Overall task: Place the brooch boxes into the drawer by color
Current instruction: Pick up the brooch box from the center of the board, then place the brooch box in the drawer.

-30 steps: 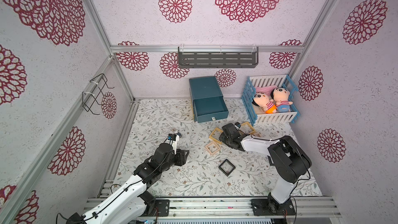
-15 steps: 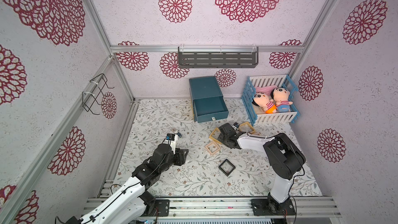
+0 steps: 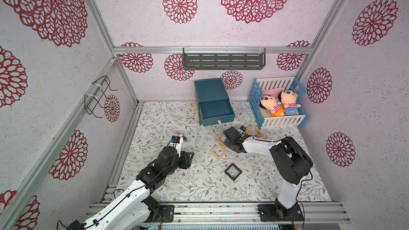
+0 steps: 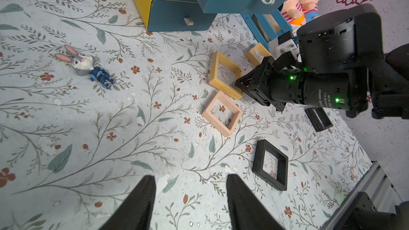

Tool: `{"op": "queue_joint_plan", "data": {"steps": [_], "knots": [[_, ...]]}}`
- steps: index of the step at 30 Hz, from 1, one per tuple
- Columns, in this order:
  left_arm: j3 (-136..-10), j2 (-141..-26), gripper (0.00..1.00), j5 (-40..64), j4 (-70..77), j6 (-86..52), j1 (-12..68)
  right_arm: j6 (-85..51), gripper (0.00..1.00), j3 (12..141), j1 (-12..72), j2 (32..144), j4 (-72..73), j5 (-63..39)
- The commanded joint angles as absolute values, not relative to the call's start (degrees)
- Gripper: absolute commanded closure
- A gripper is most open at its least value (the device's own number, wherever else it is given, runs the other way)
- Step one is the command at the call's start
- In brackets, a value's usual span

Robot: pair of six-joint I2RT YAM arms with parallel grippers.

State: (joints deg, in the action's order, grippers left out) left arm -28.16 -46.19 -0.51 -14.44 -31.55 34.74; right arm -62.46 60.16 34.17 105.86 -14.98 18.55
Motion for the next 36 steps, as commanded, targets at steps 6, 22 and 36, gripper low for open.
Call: {"op": "queue_joint_plan", "data": {"steps": [6,22,36], "knots": [[-29.94,-46.58,0.42,0.78,-14.14,-31.42,35.25,-57.22,1.0,62.44,34.45,102.44,-22.45,22.94],[-35.51,-49.78,0.43,4.62,-15.24,-28.02,36.68,-44.18,1.0,61.26,34.45,86.54,-37.83,24.87],[-46.51,-56.51,0.43,4.3,-15.83,-25.79,42.15,-39.52,1.0,70.91,34.28,76.03,-54.21,25.31]]}}
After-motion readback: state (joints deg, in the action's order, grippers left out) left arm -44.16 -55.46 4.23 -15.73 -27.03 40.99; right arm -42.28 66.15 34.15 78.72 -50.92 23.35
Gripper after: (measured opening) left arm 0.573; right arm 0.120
